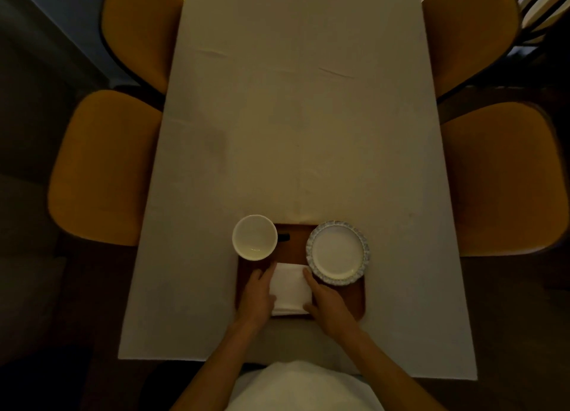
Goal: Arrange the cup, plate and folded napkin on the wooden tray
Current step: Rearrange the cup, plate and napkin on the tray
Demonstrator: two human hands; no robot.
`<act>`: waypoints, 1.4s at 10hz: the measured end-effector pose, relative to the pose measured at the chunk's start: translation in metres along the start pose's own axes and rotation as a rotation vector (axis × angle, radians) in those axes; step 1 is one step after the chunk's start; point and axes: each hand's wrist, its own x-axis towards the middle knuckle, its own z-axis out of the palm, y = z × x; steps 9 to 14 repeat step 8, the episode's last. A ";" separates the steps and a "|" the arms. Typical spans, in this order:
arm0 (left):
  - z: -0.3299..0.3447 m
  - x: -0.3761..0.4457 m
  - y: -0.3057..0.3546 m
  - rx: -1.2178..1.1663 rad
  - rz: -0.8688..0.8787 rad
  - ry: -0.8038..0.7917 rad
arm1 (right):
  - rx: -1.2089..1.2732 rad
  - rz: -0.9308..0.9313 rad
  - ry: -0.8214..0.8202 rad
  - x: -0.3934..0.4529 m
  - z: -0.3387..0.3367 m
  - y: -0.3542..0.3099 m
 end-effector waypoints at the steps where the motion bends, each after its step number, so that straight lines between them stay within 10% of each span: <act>1: -0.002 -0.005 -0.006 0.055 0.068 -0.019 | 0.025 -0.017 0.030 -0.003 0.001 0.000; 5: 0.000 -0.008 -0.019 0.324 0.070 -0.039 | -0.109 0.030 0.017 -0.005 -0.003 0.005; 14: -0.009 -0.012 -0.029 -0.022 0.113 0.022 | 0.129 -0.012 0.006 -0.007 -0.018 0.004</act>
